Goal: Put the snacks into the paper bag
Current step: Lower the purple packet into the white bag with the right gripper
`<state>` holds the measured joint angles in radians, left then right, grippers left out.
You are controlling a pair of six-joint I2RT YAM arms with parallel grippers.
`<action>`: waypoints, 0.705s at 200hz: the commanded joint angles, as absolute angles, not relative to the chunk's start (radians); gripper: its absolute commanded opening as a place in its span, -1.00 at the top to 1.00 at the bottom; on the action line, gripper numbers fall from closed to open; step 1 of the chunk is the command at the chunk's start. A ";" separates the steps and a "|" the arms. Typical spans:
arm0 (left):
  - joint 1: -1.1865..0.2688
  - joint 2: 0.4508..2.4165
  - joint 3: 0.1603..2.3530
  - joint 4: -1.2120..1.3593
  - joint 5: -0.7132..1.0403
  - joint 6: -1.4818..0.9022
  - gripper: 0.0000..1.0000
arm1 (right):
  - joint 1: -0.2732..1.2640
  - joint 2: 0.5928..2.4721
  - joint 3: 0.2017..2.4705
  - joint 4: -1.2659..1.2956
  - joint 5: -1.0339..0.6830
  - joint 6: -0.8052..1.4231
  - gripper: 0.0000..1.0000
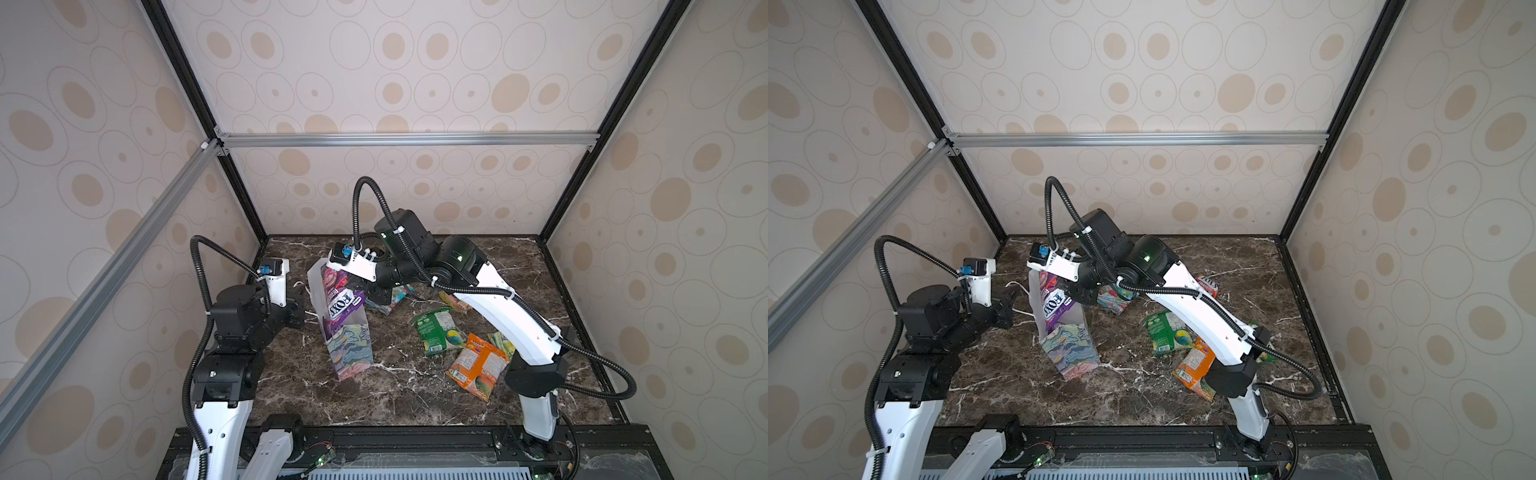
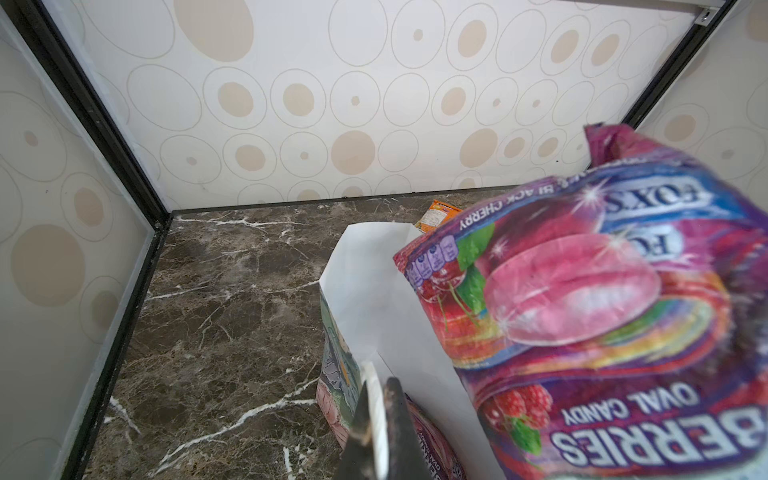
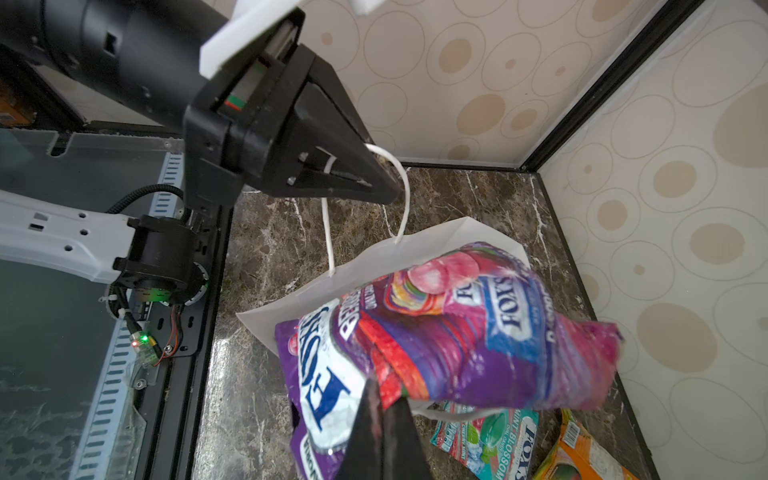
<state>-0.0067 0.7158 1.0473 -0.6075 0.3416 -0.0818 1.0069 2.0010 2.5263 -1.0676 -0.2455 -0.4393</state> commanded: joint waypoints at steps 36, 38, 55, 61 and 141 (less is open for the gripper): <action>-0.005 0.709 1.049 -0.601 0.337 -0.083 1.00 | 1.045 2.034 2.529 -1.030 -0.120 -0.502 1.00; -0.005 0.709 1.048 -0.601 0.336 -0.083 1.00 | 1.047 2.035 2.528 -1.030 -0.114 -0.507 1.00; -0.005 0.707 1.046 -0.599 0.337 -0.083 1.00 | 1.061 2.045 2.523 -1.028 -0.096 -0.527 1.00; -0.005 0.708 1.046 -0.598 0.337 -0.083 1.00 | 1.065 2.050 2.525 -1.028 -0.091 -0.531 1.00; -0.005 0.703 1.043 -0.597 0.334 -0.081 1.00 | 1.083 2.084 2.525 -1.023 -0.024 -0.521 1.00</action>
